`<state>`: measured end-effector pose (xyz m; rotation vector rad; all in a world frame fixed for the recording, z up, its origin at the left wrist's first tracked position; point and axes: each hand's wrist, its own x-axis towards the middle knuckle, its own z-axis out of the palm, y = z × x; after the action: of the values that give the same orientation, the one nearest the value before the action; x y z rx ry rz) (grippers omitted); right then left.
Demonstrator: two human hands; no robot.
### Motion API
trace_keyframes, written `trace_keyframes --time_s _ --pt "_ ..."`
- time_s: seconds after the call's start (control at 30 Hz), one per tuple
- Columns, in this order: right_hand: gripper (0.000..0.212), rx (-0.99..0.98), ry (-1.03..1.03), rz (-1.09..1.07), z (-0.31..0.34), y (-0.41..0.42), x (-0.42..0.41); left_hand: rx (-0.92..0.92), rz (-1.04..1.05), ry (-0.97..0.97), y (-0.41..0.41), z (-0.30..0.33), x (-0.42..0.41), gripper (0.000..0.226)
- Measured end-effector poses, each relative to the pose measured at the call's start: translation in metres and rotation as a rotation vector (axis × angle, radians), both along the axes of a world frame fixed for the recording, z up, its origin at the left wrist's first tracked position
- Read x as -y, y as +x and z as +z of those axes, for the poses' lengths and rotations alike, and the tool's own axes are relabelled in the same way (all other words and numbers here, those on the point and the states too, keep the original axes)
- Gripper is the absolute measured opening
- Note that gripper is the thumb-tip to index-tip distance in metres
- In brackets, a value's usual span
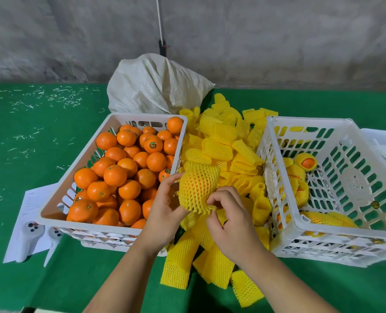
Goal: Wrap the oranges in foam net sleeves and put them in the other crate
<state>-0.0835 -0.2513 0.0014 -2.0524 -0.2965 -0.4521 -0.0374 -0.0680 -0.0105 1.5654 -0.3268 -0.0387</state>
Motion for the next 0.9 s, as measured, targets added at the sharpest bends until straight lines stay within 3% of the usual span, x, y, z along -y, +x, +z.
trace_keyframes --time_s 0.07,0.17,0.23,0.43,0.57,0.67,0.8,0.9 --pt "0.028 -0.159 0.238 0.005 0.005 -0.003 0.003 0.047 0.063 0.035 0.0 -0.003 -0.001 0.058" --pt "0.066 -0.48 0.76 0.001 0.019 0.002 -0.002 0.108 0.03 0.118 -0.001 -0.003 0.005 0.059" --pt "0.08 -0.552 0.836 0.033 0.025 0.01 -0.005 0.207 0.012 0.264 -0.003 0.0 0.009 0.068" --pt "0.057 -0.618 1.133 0.004 0.031 0.025 0.016 0.465 0.021 0.429 -0.001 0.001 0.015 0.048" --pt "0.056 -0.727 1.188 -0.131 0.027 0.045 0.049 0.501 -0.077 0.531 0.008 0.006 0.013 0.031" --pt "0.053 -0.705 1.174 -0.286 0.026 0.062 0.107 0.325 0.104 0.56 0.022 0.004 -0.01 0.025" --pt "0.055 -0.482 0.902 -0.621 0.024 0.072 0.176 -0.032 0.29 0.68 0.041 -0.009 -0.04 0.031" --pt "0.083 -0.49 0.599 -0.848 0.007 0.069 0.204 -0.266 0.285 0.625 0.044 -0.013 -0.041 0.037"
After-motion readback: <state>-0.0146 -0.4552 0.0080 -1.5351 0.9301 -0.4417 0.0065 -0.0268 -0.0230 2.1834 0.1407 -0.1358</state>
